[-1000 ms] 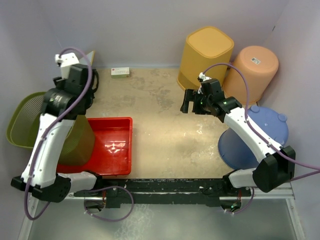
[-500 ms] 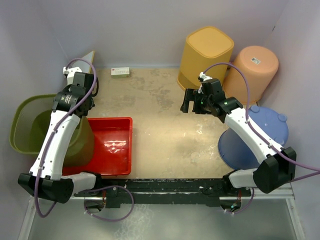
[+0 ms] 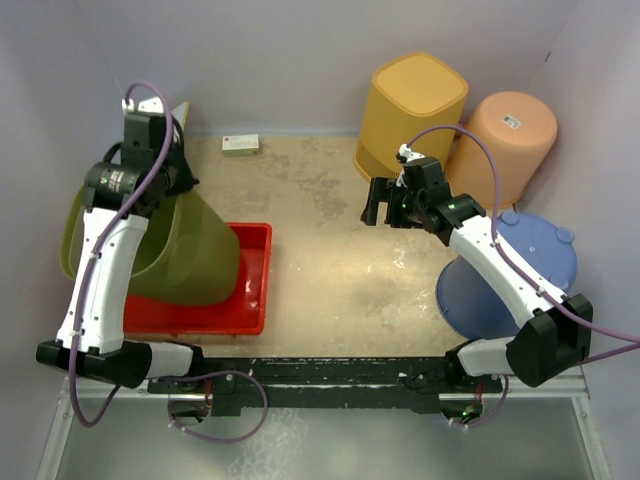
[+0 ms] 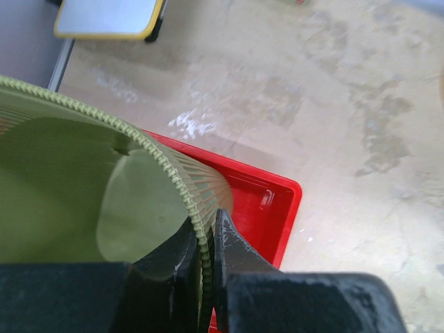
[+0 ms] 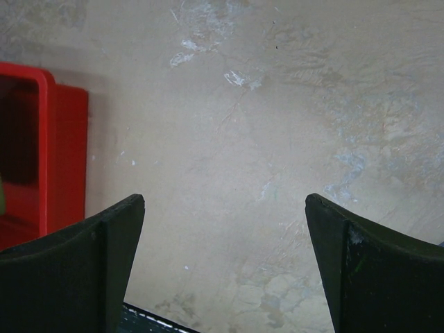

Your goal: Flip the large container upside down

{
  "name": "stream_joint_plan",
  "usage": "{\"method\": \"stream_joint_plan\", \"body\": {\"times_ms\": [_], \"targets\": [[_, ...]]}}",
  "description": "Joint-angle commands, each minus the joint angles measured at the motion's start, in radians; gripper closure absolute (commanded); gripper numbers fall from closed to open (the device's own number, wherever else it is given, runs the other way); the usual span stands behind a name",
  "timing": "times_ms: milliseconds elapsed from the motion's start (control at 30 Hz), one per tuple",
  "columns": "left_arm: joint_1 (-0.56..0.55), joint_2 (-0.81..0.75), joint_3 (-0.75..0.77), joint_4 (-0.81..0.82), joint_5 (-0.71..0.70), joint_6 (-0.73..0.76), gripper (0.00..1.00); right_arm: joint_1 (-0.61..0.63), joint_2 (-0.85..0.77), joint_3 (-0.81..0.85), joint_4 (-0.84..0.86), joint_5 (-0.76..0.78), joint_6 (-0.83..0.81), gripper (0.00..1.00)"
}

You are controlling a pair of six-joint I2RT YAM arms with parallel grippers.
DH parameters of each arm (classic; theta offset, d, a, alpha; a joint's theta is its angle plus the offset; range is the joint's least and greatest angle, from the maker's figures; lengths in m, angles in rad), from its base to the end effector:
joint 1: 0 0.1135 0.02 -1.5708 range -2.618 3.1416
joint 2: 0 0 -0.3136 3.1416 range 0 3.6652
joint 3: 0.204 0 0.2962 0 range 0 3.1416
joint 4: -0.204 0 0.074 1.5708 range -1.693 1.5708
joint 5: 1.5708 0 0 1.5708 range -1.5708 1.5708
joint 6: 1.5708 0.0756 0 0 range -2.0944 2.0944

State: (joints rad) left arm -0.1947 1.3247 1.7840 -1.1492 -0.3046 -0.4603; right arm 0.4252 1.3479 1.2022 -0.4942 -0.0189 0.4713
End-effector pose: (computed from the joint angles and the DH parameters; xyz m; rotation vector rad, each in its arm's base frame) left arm 0.2886 -0.0338 0.5070 -0.4526 2.1768 -0.0139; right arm 0.3332 0.1524 0.3473 0.0414 2.2593 0.5111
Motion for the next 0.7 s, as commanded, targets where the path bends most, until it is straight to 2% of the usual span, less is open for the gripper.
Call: {"method": "stream_joint_plan", "body": {"times_ms": [0,133,233,367,433,500,667], "targets": [[-0.002,0.034,0.318,0.095,-0.012,0.06,1.0,0.002,-0.036,0.007,0.029,-0.006,-0.008,0.0],[-0.002,0.029,0.404,0.189,0.074,0.039,1.0,0.002,-0.041,0.012,0.023,-0.006,-0.005,0.0],[-0.001,0.022,0.356,0.333,0.234,-0.008,1.0,0.002,-0.057,0.012,0.009,-0.008,0.017,0.0],[-0.01,0.062,0.302,0.483,0.452,-0.113,1.0,0.001,-0.102,0.048,-0.044,0.127,-0.009,0.0],[-0.095,0.083,0.285,0.539,0.468,-0.131,1.0,0.001,-0.138,0.072,-0.07,0.224,-0.027,0.0],[-0.199,0.115,0.3,0.543,0.406,-0.107,1.0,0.001,-0.181,0.091,-0.091,0.353,-0.043,0.0],[-0.305,0.172,0.208,0.661,0.477,-0.17,1.0,0.0,-0.321,0.098,-0.073,0.593,-0.078,0.0]]}}
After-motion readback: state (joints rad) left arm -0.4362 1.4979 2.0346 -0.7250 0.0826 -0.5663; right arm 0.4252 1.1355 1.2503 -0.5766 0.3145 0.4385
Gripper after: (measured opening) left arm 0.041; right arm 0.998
